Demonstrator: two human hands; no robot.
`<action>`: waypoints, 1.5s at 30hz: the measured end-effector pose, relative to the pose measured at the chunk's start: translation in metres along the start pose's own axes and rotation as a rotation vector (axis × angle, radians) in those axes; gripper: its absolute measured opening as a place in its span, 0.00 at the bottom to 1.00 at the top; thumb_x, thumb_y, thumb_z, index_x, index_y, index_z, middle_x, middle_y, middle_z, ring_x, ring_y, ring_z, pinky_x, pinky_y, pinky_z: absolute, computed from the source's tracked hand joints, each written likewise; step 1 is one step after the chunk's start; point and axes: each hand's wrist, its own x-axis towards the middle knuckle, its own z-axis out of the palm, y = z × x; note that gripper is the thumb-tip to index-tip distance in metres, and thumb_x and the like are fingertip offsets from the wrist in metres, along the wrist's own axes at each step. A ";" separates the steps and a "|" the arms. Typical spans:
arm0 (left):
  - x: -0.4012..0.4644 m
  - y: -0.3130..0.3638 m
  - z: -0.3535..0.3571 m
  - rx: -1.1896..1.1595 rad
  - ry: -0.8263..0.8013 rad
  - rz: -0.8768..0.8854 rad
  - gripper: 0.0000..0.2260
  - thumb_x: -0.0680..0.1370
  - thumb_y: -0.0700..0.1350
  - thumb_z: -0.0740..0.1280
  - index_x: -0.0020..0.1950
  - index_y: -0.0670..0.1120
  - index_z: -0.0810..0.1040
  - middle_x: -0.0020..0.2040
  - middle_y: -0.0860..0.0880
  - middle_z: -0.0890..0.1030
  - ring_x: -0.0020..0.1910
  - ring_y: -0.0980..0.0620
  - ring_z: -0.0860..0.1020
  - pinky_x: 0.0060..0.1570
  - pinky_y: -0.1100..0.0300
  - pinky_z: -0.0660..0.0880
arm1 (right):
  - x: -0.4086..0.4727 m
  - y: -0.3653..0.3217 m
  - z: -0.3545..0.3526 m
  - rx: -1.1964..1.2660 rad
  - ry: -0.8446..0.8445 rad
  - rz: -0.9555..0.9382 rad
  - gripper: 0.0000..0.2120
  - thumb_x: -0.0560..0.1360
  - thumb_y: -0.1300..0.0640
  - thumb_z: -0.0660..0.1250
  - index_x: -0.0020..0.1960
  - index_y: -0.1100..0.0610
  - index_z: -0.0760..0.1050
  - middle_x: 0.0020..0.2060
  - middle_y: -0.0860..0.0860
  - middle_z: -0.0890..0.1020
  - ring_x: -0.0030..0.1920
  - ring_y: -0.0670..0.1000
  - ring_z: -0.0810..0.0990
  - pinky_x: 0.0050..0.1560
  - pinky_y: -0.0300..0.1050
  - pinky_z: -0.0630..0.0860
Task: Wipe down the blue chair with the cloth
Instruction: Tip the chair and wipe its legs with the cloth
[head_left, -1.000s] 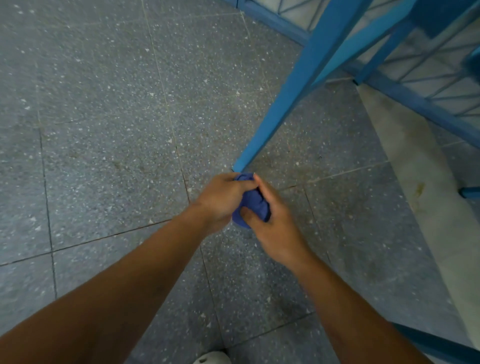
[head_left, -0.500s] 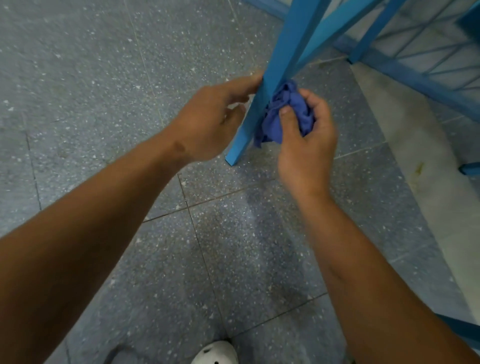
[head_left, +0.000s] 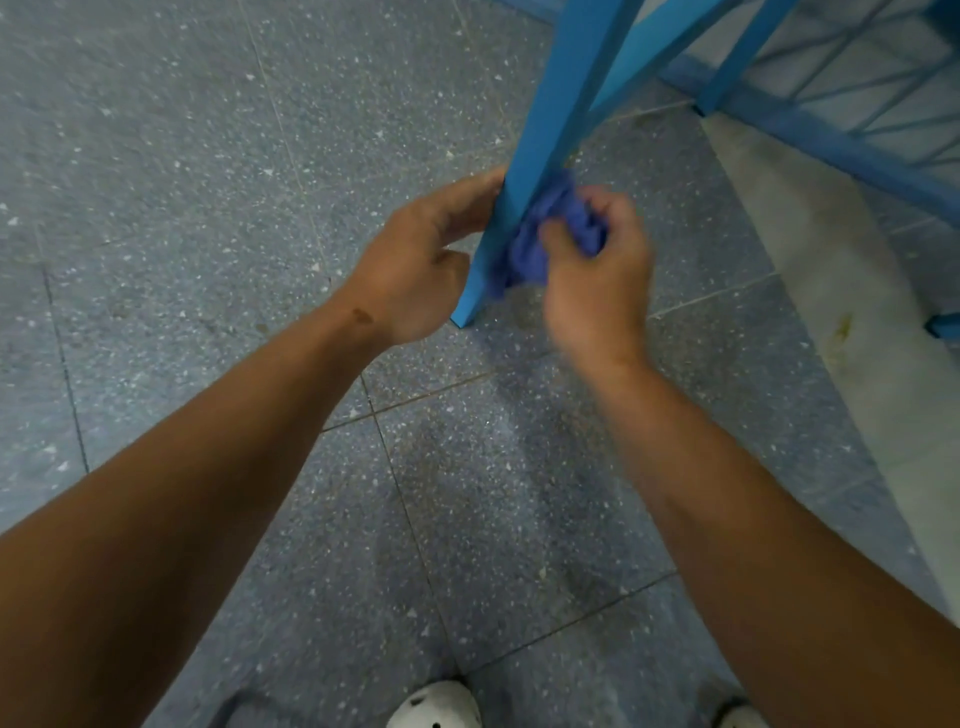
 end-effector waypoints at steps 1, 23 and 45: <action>0.000 0.000 0.000 -0.003 -0.008 -0.019 0.37 0.70 0.25 0.57 0.74 0.53 0.68 0.67 0.61 0.76 0.66 0.69 0.73 0.66 0.71 0.69 | 0.002 -0.011 -0.003 0.046 0.045 -0.072 0.07 0.76 0.61 0.71 0.50 0.50 0.77 0.42 0.44 0.83 0.43 0.41 0.82 0.44 0.35 0.77; -0.045 -0.068 0.006 -0.278 -0.005 -0.454 0.19 0.86 0.38 0.56 0.77 0.50 0.68 0.69 0.52 0.78 0.67 0.55 0.77 0.54 0.66 0.78 | -0.047 0.070 0.032 0.018 -0.164 0.506 0.10 0.72 0.51 0.73 0.49 0.52 0.76 0.43 0.51 0.85 0.43 0.53 0.86 0.44 0.60 0.85; -0.001 -0.045 0.062 -0.008 0.711 -0.045 0.05 0.76 0.40 0.75 0.49 0.48 0.83 0.44 0.56 0.82 0.44 0.58 0.81 0.43 0.64 0.78 | -0.005 -0.022 -0.015 0.103 -0.363 0.000 0.21 0.83 0.56 0.64 0.75 0.55 0.69 0.60 0.37 0.82 0.64 0.38 0.79 0.61 0.33 0.75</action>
